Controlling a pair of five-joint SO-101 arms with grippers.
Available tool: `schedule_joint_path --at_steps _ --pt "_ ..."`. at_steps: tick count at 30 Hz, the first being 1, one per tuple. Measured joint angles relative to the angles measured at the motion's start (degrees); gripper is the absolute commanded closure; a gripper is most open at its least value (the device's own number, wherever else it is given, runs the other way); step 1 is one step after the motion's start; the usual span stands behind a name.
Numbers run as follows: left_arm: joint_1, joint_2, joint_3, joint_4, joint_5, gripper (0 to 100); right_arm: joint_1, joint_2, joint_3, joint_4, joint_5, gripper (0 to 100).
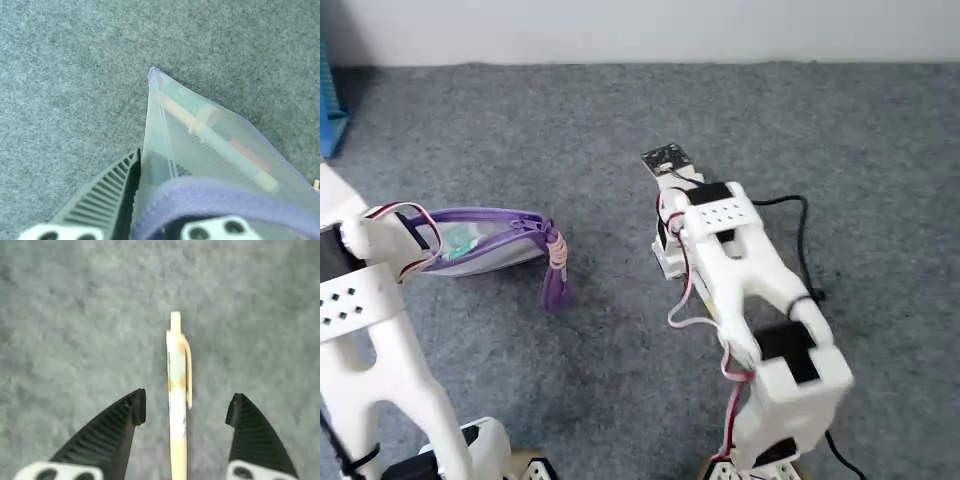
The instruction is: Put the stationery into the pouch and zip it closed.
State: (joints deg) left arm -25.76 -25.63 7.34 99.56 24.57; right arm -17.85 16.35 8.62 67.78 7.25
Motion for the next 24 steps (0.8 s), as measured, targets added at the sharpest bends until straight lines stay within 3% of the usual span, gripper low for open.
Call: schedule_joint_path --at_steps 5,10,12,24 --pt "0.00 0.00 0.00 0.00 0.00 99 0.09 12.75 -10.81 4.13 0.00 75.9" --pt "0.00 0.00 0.00 0.00 0.00 99 0.62 17.58 -17.58 7.12 -0.18 99.8" --pt "0.00 0.00 0.00 0.00 0.00 99 0.79 18.20 -18.64 7.12 -0.18 96.3" --pt "0.00 0.00 0.00 0.00 0.00 99 0.35 9.32 -18.90 20.13 -0.18 99.0"
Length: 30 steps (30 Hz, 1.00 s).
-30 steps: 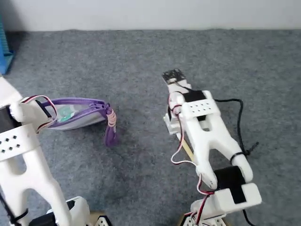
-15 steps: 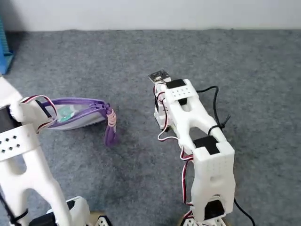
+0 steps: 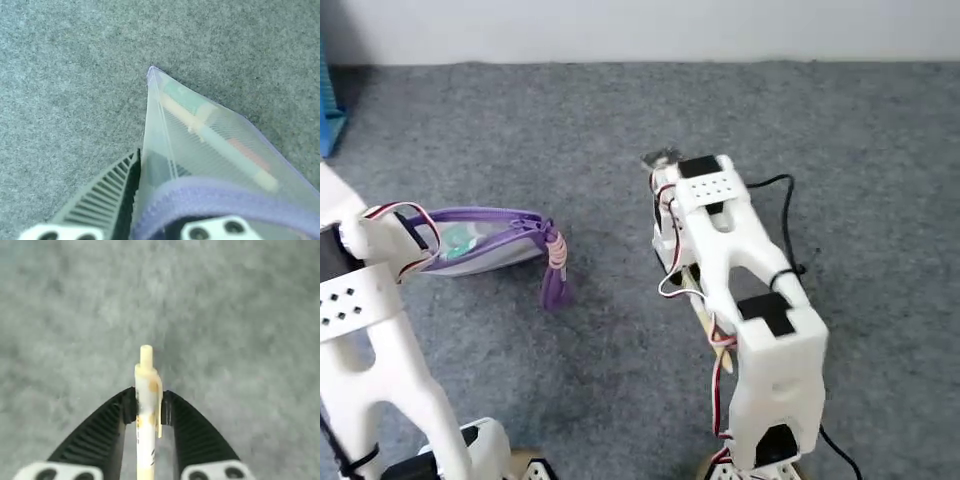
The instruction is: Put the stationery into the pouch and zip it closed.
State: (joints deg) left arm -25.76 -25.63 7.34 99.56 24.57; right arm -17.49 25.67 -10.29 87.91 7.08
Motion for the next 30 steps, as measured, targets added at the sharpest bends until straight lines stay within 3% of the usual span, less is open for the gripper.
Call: schedule_joint_path --at_steps 9,16,23,30 --pt "0.00 0.00 0.00 0.00 0.00 99 -1.76 -24.18 0.00 12.04 -0.88 99.0" --pt "0.00 0.00 0.00 0.00 0.00 99 -13.19 -46.33 0.00 11.16 -8.62 99.1" --pt "0.00 0.00 0.00 0.00 0.00 99 -24.18 -57.05 0.00 -4.04 -16.35 99.1" --pt "0.00 0.00 0.00 0.00 0.00 99 -31.21 -57.67 0.09 -28.75 -17.14 99.1"
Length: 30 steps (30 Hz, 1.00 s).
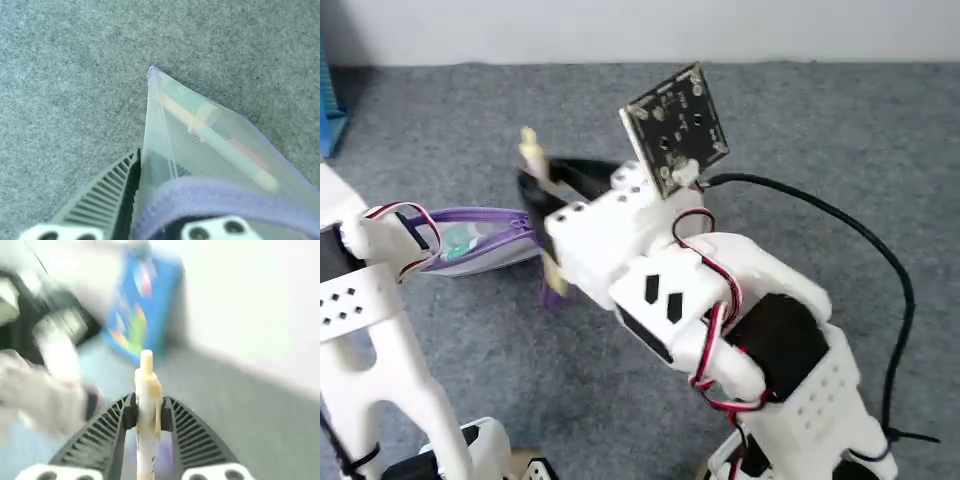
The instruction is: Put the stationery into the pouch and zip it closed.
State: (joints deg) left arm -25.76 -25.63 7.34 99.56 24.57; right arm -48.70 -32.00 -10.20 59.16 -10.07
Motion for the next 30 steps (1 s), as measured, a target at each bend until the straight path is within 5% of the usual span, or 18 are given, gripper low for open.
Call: schedule_joint_path --at_steps 9,30 --pt "0.00 0.00 0.00 0.00 0.00 99 -2.11 9.85 0.44 -26.73 1.58 99.1" --pt "0.00 0.00 0.00 0.00 0.00 99 -3.08 19.69 9.85 -29.10 -3.16 99.0"
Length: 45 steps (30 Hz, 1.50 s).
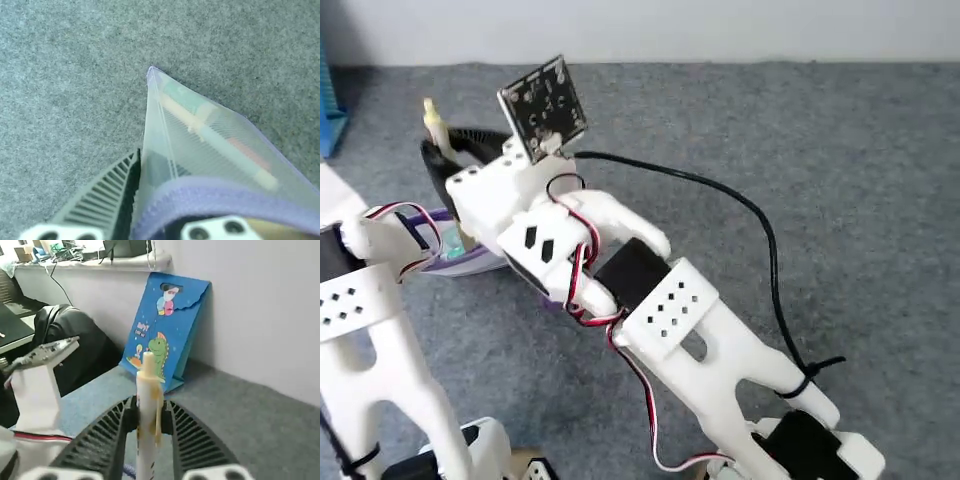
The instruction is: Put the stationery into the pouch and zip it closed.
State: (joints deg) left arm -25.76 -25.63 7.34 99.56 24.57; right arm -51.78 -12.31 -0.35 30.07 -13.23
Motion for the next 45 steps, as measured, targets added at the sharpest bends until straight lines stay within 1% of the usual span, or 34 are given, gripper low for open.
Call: schedule_joint_path --at_steps 8,11,15,17,21,23,27,29,34,38,41,45 --pt "-0.09 0.00 0.00 0.00 0.00 99 0.44 -5.54 8.18 -0.09 -5.01 99.0" --pt "-0.09 0.00 0.00 0.00 0.00 99 0.97 -8.70 11.69 3.34 -6.07 99.0" --pt "-0.09 0.00 0.00 0.00 0.00 99 1.23 -13.80 14.77 11.34 -10.29 98.7" --pt "-0.09 0.00 0.00 0.00 0.00 99 0.44 -15.38 15.12 14.77 -11.43 94.4" --pt "-0.35 0.00 0.09 0.00 0.00 99 -3.08 -16.00 15.30 17.49 -11.43 75.6" --pt "-0.09 0.00 0.09 0.00 0.00 99 -4.84 -16.00 15.47 17.85 -10.99 71.4" --pt "-0.09 0.00 0.09 0.00 0.00 99 -4.92 -16.00 15.47 18.20 -9.93 71.4" --pt "-0.09 0.00 0.09 0.00 0.00 99 -3.69 -16.62 15.21 19.87 -9.67 71.4" --pt "-0.09 0.00 0.09 0.00 0.00 99 2.29 -20.13 14.07 26.20 -9.67 71.9" --pt "-0.09 0.00 0.09 0.00 0.00 99 7.47 -21.89 14.07 34.46 -9.67 77.5" --pt "-0.09 0.00 0.09 0.00 0.00 99 7.74 -21.98 14.07 39.74 -9.67 77.9" --pt "-0.09 0.00 0.09 0.00 0.00 99 6.42 -22.24 16.88 40.62 -7.30 77.9"
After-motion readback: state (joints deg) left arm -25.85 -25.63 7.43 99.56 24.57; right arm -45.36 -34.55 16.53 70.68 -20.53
